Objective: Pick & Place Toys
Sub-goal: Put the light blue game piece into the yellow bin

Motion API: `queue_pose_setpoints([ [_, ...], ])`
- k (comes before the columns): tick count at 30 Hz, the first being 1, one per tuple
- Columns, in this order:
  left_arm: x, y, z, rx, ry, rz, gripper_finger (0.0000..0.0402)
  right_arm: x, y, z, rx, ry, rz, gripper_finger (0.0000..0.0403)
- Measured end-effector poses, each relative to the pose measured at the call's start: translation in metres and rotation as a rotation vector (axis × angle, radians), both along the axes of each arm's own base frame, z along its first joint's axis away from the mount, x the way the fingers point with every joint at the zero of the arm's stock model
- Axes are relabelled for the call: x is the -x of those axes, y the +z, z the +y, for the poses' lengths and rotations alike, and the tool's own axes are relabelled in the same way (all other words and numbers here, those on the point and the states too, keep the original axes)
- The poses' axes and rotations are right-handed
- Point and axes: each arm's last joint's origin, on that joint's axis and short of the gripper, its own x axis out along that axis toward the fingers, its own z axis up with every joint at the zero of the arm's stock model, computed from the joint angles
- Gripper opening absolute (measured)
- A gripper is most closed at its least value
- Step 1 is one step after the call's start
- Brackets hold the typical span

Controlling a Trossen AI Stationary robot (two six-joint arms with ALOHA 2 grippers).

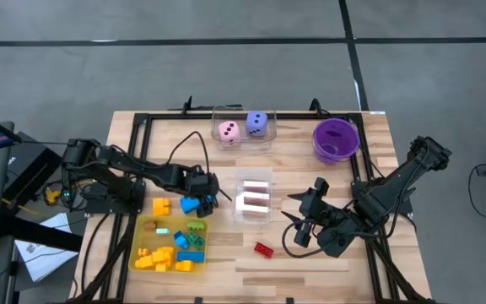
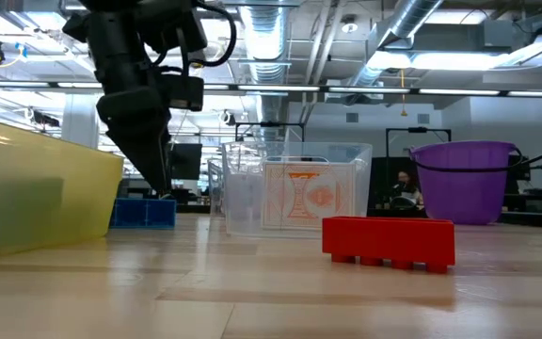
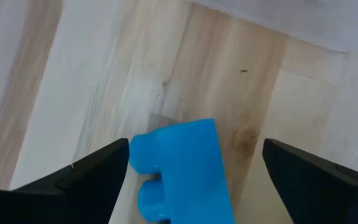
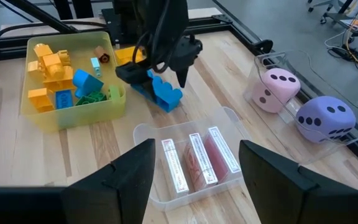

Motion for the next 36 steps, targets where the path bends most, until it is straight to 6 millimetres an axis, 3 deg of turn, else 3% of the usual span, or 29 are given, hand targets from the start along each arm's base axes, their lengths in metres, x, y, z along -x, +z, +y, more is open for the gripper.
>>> queue_pose_setpoints([
  [7, 0.01, -0.004, 0.008, 0.015, 0.1, 0.101, 0.0366, 0.0, 0.0, 0.0, 0.0, 0.0, 0.0, 0.0225],
  [16, 0.008, -0.007, 0.02, 0.066, 0.151, 0.107, 0.0375, 0.0, 0.0, 0.0, 0.0, 0.0, 0.0, 0.0225],
  [27, -0.001, -0.037, 0.031, 0.13, 0.18, 0.205, 0.0364, 0.0, 0.0, 0.0, 0.0, 0.0, 0.0, 0.0225],
  [31, -0.002, -0.039, 0.032, 0.128, 0.185, 0.206, 0.0346, 0.0, 0.0, 0.0, 0.0, 0.0, 0.001, 0.0225],
  [36, -0.002, -0.033, 0.033, 0.12, 0.183, 0.159, 0.029, 0.0, 0.0, 0.0, 0.0, 0.0, 0.001, 0.0225],
])
